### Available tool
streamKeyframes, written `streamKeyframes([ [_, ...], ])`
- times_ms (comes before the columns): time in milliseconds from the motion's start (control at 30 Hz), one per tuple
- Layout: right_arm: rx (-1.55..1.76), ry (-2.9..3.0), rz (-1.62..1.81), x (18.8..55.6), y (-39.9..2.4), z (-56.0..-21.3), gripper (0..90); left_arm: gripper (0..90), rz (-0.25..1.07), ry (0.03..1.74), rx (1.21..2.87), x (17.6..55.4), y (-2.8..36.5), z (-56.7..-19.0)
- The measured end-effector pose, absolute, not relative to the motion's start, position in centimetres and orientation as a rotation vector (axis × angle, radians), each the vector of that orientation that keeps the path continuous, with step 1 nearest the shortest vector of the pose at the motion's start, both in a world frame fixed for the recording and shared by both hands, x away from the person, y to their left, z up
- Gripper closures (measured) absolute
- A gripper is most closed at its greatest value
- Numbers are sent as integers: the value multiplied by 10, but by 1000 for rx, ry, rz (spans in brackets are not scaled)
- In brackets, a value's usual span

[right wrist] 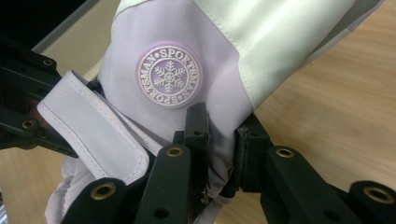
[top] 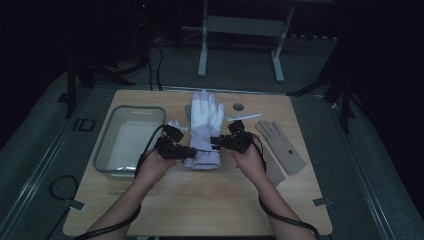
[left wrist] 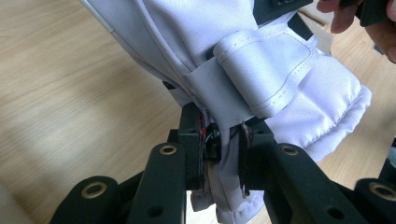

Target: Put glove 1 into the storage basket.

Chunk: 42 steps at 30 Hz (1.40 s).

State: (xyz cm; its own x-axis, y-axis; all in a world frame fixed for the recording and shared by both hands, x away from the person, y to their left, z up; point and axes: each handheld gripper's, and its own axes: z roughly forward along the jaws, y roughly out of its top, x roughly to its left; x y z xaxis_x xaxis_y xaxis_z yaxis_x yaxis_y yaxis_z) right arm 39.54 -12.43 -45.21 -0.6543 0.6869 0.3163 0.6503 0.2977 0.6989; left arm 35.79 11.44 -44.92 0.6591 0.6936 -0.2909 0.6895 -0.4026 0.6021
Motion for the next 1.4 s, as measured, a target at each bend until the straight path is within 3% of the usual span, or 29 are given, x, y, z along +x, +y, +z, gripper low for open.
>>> streamKeyframes([
  [733, 1218, 2519, 1368, 399, -55, -426, 777, 751, 49, 1088, 2226, 356, 179, -413],
  [1400, 1177, 2597, 1389, 406, 29, -429, 777, 750, 33, 1190, 2235, 352, 255, -409],
])
